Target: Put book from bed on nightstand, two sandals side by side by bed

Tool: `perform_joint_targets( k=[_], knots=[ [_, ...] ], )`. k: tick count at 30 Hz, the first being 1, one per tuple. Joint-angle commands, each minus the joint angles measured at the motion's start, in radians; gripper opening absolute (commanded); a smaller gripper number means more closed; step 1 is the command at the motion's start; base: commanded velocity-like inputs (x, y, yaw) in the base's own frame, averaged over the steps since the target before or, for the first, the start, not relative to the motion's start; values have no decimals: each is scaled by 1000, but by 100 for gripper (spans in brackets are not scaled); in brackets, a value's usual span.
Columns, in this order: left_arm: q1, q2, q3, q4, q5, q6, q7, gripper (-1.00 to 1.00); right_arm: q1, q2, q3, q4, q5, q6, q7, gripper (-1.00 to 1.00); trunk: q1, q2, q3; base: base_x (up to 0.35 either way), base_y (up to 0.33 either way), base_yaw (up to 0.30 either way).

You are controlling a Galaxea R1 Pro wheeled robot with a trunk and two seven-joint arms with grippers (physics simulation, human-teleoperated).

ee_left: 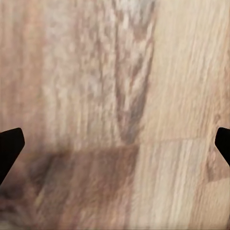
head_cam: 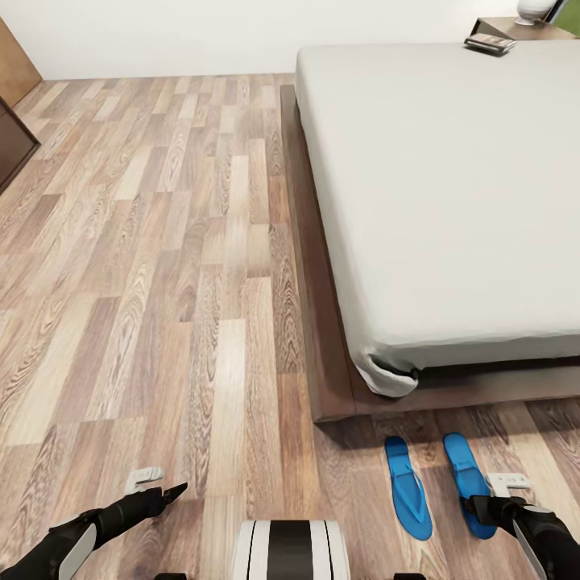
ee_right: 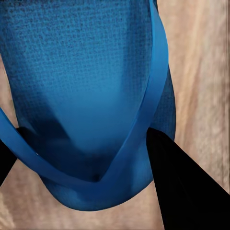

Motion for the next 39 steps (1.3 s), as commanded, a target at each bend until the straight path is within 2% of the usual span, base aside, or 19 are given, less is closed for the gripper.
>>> perform_joint_targets(
  k=[1,3,21,39],
  knots=[
    [0,0,1,0,9,10,-4,100,0,1,-6,-2,10,4,8,-100,0,0,-1,0,0,0],
    [0,0,1,0,9,10,-4,100,0,1,-6,-2,10,4,7,-100,0,0,-1,0,0,0],
    [0,0,1,0,8,10,-4,100,0,1,-6,-2,10,4,6,-100,8,-4,-70,0,0,0],
    [0,0,2,0,10,10,-4,100,0,1,-5,-2,10,0,6,-100,8,-4,-70,70,46,0]
  ],
)
